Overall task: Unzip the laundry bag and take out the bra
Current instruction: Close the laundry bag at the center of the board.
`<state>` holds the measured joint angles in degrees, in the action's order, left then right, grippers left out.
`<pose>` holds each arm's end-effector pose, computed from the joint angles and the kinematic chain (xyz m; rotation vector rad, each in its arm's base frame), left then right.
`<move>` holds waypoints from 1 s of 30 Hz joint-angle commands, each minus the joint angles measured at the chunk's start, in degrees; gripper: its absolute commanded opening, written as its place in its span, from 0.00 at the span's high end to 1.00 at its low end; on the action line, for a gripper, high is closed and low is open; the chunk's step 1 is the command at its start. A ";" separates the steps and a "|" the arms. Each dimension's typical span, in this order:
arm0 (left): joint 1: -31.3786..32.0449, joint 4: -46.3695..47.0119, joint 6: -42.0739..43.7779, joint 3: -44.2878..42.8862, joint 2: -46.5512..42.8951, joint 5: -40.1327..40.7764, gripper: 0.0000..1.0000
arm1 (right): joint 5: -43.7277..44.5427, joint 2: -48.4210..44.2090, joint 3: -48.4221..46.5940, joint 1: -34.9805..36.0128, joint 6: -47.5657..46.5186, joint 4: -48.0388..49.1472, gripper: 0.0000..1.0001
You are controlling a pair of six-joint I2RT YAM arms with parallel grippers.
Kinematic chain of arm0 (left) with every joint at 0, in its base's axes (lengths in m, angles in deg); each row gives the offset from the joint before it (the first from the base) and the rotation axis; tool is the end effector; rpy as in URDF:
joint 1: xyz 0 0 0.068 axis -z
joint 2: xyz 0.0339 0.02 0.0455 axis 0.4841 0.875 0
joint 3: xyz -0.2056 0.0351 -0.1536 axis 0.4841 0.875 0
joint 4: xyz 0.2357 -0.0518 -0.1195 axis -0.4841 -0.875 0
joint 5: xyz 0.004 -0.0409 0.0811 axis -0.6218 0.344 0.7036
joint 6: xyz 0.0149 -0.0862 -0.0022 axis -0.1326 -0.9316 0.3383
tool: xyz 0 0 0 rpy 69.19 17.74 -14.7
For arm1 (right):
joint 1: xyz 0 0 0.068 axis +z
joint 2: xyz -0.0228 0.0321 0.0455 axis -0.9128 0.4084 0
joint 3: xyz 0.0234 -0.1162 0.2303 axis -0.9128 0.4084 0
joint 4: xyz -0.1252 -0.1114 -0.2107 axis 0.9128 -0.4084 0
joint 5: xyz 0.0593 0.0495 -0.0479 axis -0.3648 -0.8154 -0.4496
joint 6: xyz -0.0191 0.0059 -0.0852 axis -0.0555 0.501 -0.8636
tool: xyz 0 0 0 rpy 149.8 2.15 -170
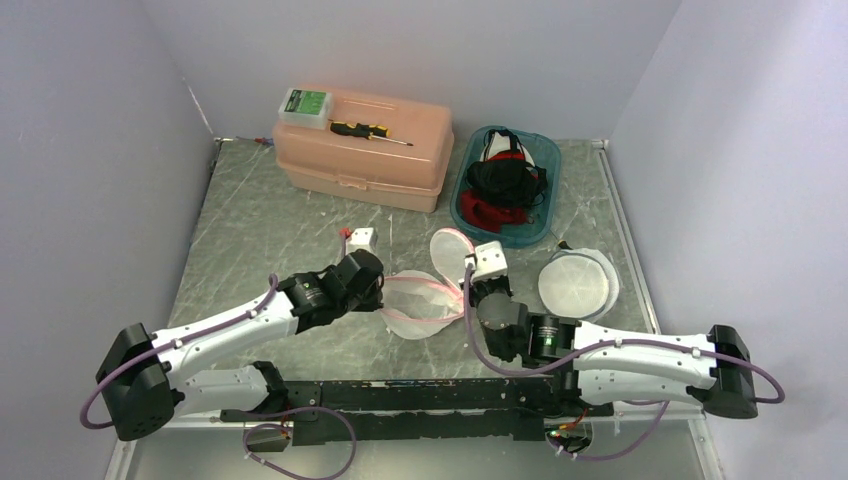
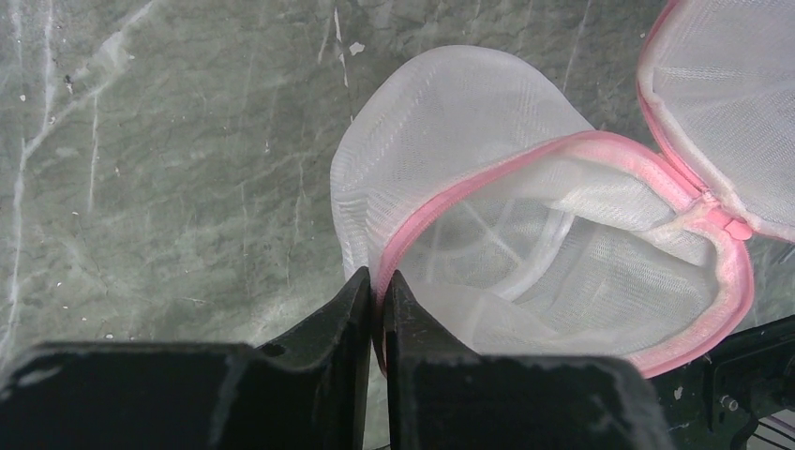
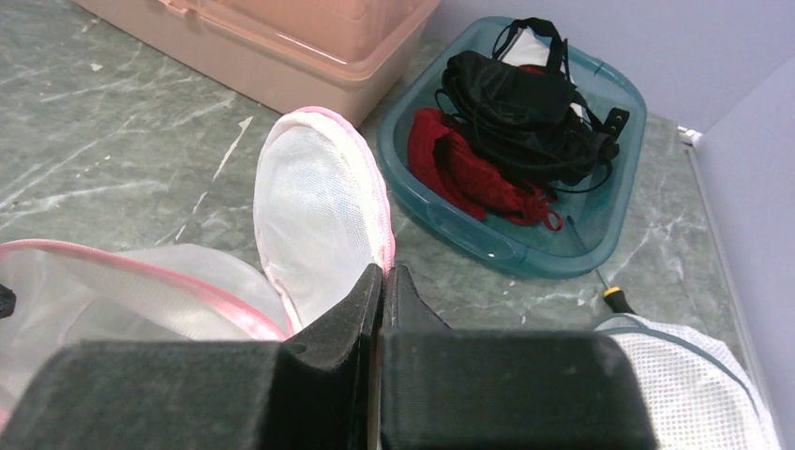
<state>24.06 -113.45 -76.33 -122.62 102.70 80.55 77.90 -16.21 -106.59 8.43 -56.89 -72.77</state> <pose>0.1825 -0.2003 0.1959 -0.0233 2.3986 -0.4409 0.1285 0.2019 0.2684 -0.2980 1.6478 0.0091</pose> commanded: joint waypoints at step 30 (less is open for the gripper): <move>-0.04 -12.68 -4.59 -4.55 -14.15 5.13 0.17 | 7.72 9.68 -3.15 9.52 -10.17 7.99 1.00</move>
<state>24.06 -121.87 -79.41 -123.15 92.01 83.15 83.78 -7.17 -108.86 17.41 -63.86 -70.43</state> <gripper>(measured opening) 0.802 0.019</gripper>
